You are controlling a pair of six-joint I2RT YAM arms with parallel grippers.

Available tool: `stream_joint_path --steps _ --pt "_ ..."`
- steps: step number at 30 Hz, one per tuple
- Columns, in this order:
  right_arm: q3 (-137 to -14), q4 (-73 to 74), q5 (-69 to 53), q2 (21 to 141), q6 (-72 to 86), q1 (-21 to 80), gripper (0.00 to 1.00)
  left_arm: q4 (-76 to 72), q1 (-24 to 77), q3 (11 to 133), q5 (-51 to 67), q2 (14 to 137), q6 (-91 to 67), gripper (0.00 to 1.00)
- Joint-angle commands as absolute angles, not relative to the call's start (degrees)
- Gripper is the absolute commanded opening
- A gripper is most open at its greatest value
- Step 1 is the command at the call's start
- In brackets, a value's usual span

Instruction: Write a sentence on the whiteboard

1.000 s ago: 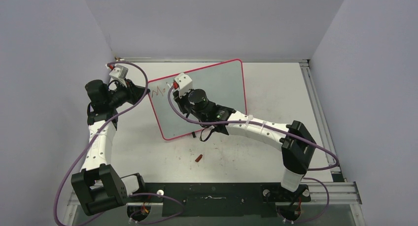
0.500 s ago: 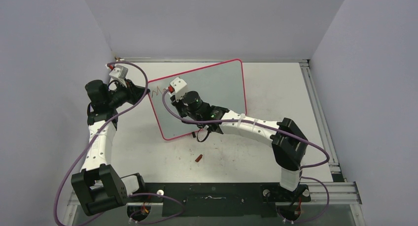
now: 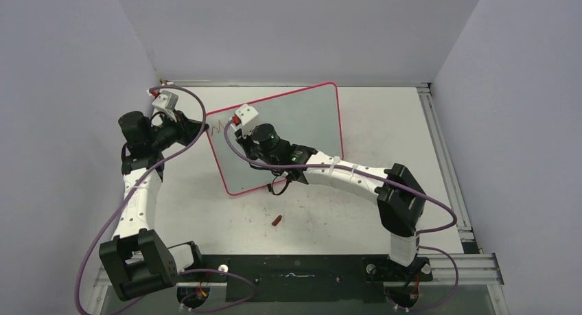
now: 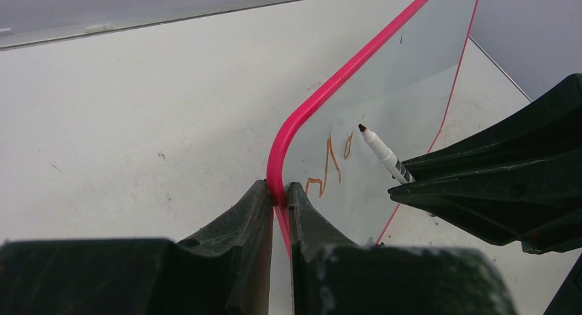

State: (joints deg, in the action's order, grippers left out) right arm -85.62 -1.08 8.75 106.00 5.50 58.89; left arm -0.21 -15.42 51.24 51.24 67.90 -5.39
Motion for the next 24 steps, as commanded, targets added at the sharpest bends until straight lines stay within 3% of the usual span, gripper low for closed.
stream_joint_path --steps 1,24 --pt "-88.6 -1.0 9.8 106.9 6.7 58.5 0.05 1.6 -15.2 50.8 51.2 66.8 -5.1 0.0" --pt "-86.2 1.8 10.7 107.0 9.6 58.3 0.05 1.5 -15.2 50.7 51.2 66.6 -5.0 0.0"
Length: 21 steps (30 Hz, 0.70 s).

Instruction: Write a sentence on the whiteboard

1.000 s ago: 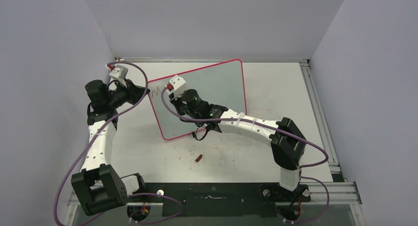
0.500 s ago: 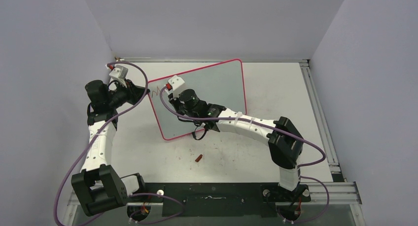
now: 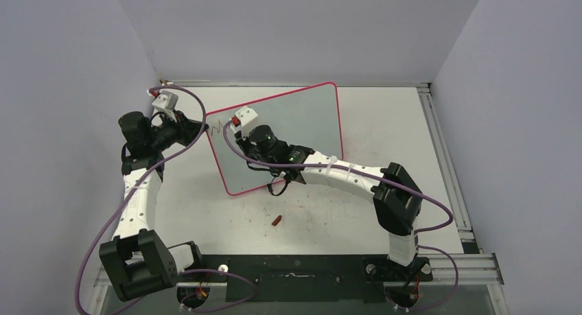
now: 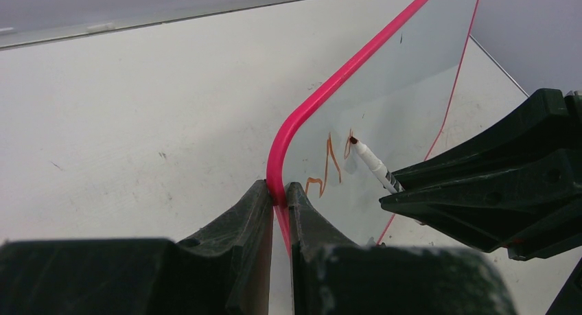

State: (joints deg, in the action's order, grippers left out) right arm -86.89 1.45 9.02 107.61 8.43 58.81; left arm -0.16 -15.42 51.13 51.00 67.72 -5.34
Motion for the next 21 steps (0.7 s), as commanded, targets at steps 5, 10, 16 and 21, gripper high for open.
stream_joint_path --steps 5,10,16,21 --pt "-84.4 1.9 10.7 106.6 10.3 58.3 0.05 1.5 -15.3 50.7 51.2 66.6 -5.1 0.0" --pt "-83.6 1.9 10.8 106.3 10.4 58.3 0.05 1.5 -15.2 50.7 51.2 66.7 -5.0 0.0" --pt "-85.2 1.8 11.5 106.4 10.0 58.0 0.05 1.4 -15.2 50.6 51.2 66.6 -5.1 0.0" --pt "-87.6 3.2 11.2 107.1 10.4 57.4 0.05 1.4 -15.3 50.7 51.1 66.7 -5.1 0.0"
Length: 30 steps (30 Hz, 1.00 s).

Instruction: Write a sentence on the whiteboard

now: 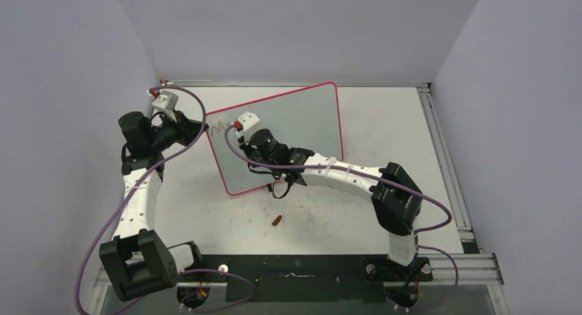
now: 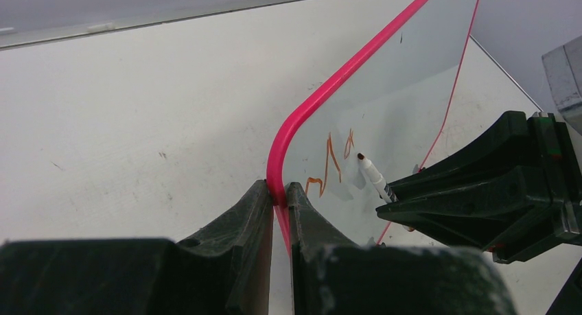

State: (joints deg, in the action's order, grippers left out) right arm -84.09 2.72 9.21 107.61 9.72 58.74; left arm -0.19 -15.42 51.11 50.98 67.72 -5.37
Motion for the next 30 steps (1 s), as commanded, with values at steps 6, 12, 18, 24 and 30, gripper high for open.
stream_joint_path --steps 6,12,18,24,30 --pt "-89.6 4.5 10.1 108.0 11.0 56.8 0.05 1.4 -15.2 50.7 51.1 66.5 -5.1 0.0" --pt "-91.6 5.2 8.9 109.3 11.1 56.5 0.05 1.4 -15.2 50.7 51.2 66.5 -5.1 0.0" --pt "-88.9 3.3 5.3 106.0 8.8 57.3 0.05 2.0 -15.2 50.7 50.4 66.1 -5.2 0.05" --pt "-85.9 7.6 0.5 97.4 7.6 57.7 0.05 2.9 -15.2 50.6 47.5 64.5 -5.3 0.57" --pt "-82.1 19.7 -6.7 87.9 10.4 54.6 0.05 3.2 -15.0 50.1 38.8 57.7 -4.0 0.87"
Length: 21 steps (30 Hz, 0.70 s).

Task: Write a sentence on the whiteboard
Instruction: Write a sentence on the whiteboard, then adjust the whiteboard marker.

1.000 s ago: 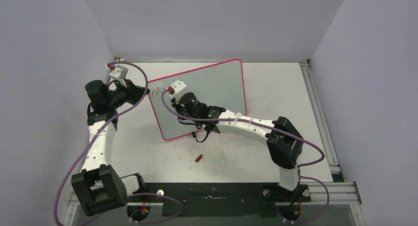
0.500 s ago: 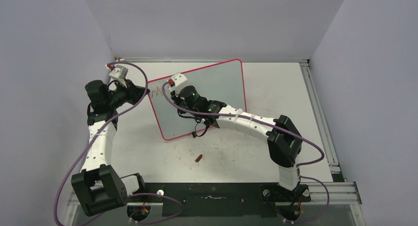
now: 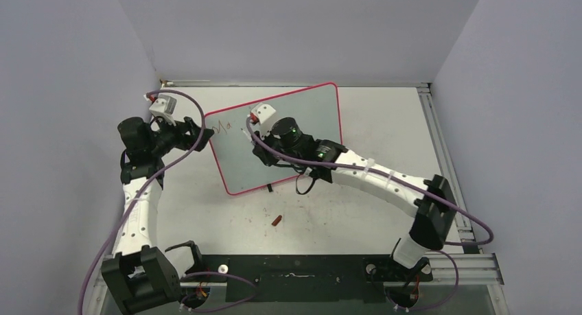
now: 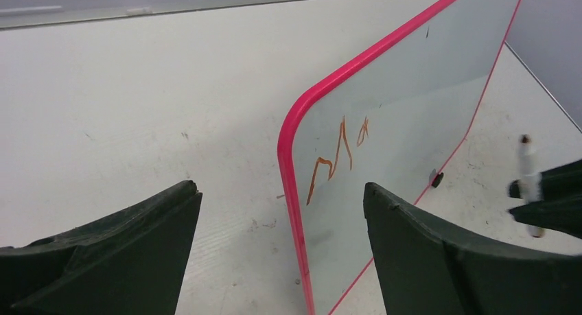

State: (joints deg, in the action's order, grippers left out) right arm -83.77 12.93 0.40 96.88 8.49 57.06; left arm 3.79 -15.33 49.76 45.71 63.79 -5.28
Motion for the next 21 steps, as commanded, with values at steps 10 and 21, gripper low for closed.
stream_joint_path --steps 10,21 --pt "-80.1 46.3 -38.4 81.5 6.7 37.9 0.05 17.8 15.3 56.9 13.4 48.0 12.2 0.87" --pt "-70.9 50.0 -61.1 79.2 6.2 37.4 0.05 21.5 52.4 52.2 10.3 47.6 20.8 0.84"
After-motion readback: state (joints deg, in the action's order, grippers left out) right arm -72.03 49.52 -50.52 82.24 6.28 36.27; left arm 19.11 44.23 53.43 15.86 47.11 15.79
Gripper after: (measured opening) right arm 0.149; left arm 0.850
